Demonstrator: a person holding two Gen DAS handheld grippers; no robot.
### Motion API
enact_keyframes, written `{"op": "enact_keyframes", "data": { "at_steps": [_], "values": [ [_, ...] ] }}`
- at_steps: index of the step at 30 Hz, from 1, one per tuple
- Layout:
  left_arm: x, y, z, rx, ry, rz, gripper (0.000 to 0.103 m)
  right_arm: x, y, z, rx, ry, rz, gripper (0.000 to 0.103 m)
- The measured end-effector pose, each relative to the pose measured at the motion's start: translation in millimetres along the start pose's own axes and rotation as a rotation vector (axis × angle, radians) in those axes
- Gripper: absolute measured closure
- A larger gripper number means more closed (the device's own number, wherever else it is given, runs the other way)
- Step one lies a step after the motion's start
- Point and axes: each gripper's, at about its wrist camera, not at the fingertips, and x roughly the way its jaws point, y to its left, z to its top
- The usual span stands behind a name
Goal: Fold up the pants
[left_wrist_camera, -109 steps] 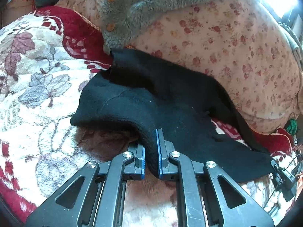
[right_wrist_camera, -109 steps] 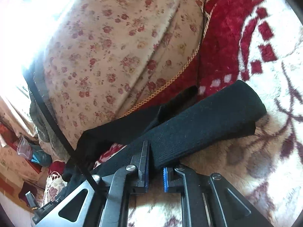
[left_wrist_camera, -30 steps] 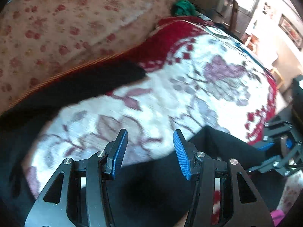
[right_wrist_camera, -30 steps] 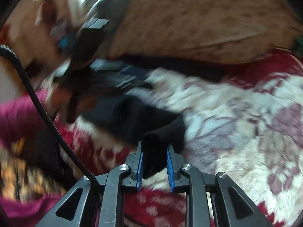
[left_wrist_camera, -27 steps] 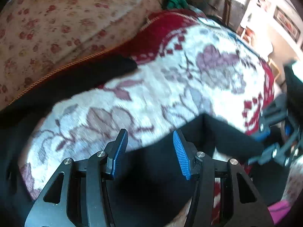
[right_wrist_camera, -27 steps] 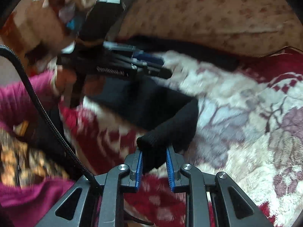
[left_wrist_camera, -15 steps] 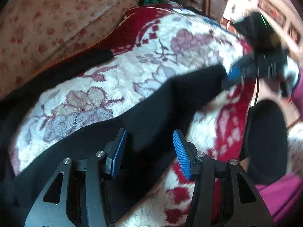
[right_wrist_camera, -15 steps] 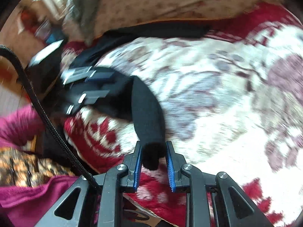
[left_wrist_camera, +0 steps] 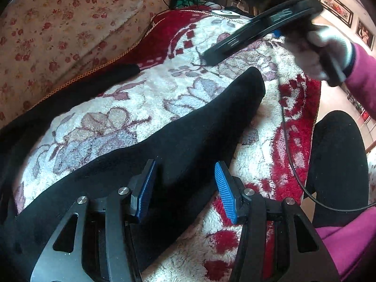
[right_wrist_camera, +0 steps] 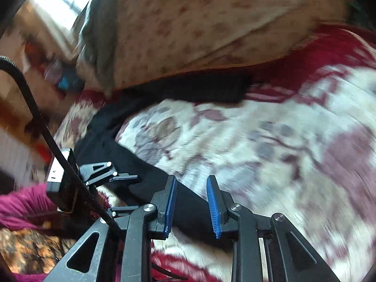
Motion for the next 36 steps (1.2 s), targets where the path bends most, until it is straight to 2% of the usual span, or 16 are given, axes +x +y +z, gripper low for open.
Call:
{"op": "enact_keyframes", "data": {
  "at_steps": [2, 6, 8, 14, 16, 19, 21, 22, 25, 28, 31, 33, 36],
  "values": [
    [0, 1, 0, 0.000, 0.001, -0.007, 0.053, 30, 5, 11, -0.036, 0.071, 0.029, 0.078],
    [-6, 9, 5, -0.010, 0.008, -0.052, 0.053, 61, 12, 5, -0.096, 0.161, 0.052, 0.078],
    [-12, 13, 11, 0.018, 0.005, -0.037, 0.053, 71, 17, -5, -0.134, 0.194, 0.035, 0.078],
    [-18, 33, 29, 0.082, -0.013, 0.053, 0.053, 75, 27, -21, -0.213, 0.211, -0.007, 0.078],
    [-14, 42, 31, 0.085, -0.003, 0.055, 0.053, 77, 33, -22, -0.252, 0.228, -0.037, 0.078],
    [2, 55, 33, 0.101, 0.053, 0.070, 0.053, 79, 37, -20, -0.307, 0.242, -0.076, 0.078],
    [12, 57, 32, 0.121, 0.090, 0.079, 0.053, 84, 36, -15, -0.325, 0.250, -0.116, 0.073],
    [18, 57, 30, 0.133, 0.118, 0.068, 0.053, 87, 35, -14, -0.332, 0.265, -0.128, 0.068],
    [21, 56, 25, 0.152, 0.101, 0.061, 0.053, 91, 38, -15, -0.368, 0.292, -0.116, 0.067],
    [21, 55, 23, 0.154, 0.089, 0.064, 0.054, 92, 38, -19, -0.369, 0.261, -0.115, 0.071],
    [19, 52, 24, 0.166, 0.079, 0.060, 0.065, 87, 43, -25, -0.405, 0.237, -0.151, 0.078],
    [17, 48, 26, 0.191, 0.076, 0.055, 0.087, 87, 58, -26, -0.478, 0.255, -0.197, 0.092],
    [15, 44, 31, 0.220, 0.060, 0.086, 0.089, 91, 80, -29, -0.641, 0.291, -0.302, 0.095]
  ]
}}
